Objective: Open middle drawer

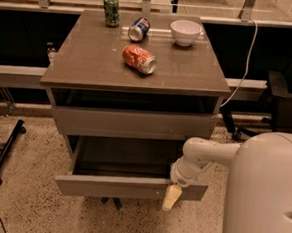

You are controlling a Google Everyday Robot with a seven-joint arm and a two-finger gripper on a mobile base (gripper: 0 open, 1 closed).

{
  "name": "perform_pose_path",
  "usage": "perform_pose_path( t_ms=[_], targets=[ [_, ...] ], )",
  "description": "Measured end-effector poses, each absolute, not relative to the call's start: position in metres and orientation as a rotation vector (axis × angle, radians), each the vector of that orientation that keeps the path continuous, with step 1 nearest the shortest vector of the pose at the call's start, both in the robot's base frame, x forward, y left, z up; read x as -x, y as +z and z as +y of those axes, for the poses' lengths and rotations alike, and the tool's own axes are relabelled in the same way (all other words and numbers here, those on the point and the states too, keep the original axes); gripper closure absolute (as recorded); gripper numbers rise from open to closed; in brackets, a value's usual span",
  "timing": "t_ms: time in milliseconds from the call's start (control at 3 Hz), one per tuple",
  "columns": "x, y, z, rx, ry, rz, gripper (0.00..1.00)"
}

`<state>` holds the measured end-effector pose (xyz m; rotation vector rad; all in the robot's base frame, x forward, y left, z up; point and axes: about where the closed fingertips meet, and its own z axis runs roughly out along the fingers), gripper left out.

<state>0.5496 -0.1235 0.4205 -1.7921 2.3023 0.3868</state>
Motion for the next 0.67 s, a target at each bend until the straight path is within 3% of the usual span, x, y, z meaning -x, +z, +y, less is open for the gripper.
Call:
perform_pose_path(
  t_ms=[333,667],
  targets=[
    [-0.528,0.420,-0.130,1.875,0.440,2.280,0.17],
    [-0.504,0.424,-0.137,1.909,0.473,2.284,0.41]
  ],
)
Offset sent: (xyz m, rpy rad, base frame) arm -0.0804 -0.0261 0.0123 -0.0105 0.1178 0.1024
